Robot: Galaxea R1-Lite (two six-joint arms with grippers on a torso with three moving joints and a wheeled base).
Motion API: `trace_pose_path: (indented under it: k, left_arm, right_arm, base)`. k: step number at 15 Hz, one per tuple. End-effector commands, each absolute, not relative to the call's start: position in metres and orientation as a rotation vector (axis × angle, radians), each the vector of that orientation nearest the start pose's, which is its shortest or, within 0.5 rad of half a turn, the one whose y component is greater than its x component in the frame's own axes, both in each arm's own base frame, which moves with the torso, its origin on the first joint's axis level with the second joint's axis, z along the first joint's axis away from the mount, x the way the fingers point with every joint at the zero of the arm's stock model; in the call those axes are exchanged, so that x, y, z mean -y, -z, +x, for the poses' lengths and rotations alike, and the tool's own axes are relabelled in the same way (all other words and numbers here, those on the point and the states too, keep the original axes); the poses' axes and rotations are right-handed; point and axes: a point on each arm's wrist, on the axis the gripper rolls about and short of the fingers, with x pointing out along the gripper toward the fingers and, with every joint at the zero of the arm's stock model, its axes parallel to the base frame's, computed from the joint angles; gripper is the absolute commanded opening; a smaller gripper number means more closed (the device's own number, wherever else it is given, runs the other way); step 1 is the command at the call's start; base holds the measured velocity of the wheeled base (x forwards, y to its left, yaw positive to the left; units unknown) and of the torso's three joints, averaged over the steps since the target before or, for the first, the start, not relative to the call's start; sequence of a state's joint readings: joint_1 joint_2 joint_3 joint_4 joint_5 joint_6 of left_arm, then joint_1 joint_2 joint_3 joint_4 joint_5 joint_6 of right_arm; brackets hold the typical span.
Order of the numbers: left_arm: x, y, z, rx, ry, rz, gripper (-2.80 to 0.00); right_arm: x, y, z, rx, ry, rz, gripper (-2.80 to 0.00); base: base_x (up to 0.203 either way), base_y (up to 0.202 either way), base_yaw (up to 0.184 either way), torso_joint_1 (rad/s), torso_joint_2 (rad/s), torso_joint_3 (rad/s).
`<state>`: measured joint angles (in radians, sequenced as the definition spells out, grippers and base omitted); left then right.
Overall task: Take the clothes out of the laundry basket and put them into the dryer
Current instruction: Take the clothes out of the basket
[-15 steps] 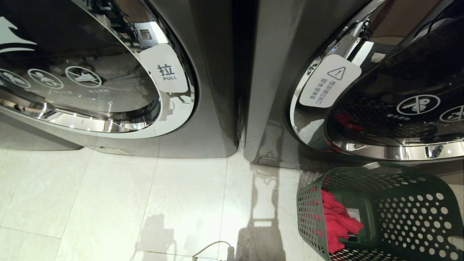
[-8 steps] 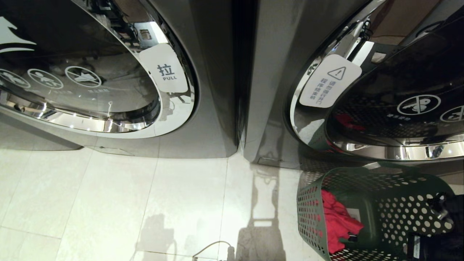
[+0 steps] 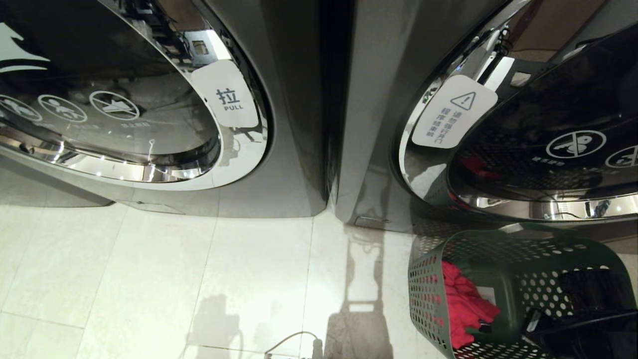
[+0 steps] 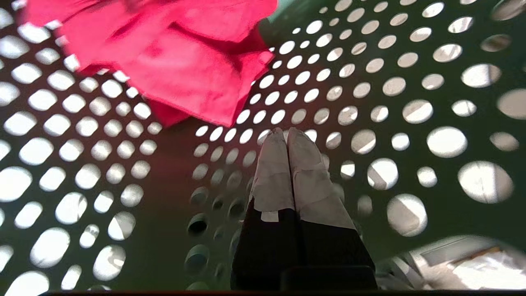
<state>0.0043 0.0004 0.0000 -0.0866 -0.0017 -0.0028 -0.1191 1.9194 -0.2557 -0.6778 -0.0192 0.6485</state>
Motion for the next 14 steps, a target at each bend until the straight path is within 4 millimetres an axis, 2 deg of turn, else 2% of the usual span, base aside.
trace_pose_path:
  k: [1,5,8,11,14]
  left_arm:
    - [0.0,-0.075,-0.021,0.057,-0.003,-0.003,-2.8]
    - [0.0,-0.075,-0.021,0.057,-0.003,-0.003,-2.8]
    - [0.0,-0.075,-0.021,0.057,-0.003,-0.002,-2.8]
    - [0.0,-0.075,-0.021,0.057,-0.003,-0.002,-2.8]
    - [0.0,-0.075,-0.021,0.057,-0.003,-0.003,-2.8]
  right_arm:
    - [0.034,0.011,0.226,-0.989,0.479,0.673,-2.8]
    - [0.049,0.027,0.242,-1.014,0.46,0.752,-2.8]
    - [0.06,0.035,0.26,-1.014,0.455,0.79,-2.8]
    - [0.08,0.038,0.285,-0.954,0.415,0.926,-2.8]
    - [0.089,0.044,0.287,-1.01,0.294,1.052,-2.8]
  base:
    - [0.0,0.0,0.0,0.0,0.0,0.0]
    - [0.0,0.0,0.0,0.0,0.0,0.0]
    - [0.0,0.0,0.0,0.0,0.0,0.0]
    - [0.0,0.0,0.0,0.0,0.0,0.0]
    - [0.0,0.0,0.0,0.0,0.0,0.0]
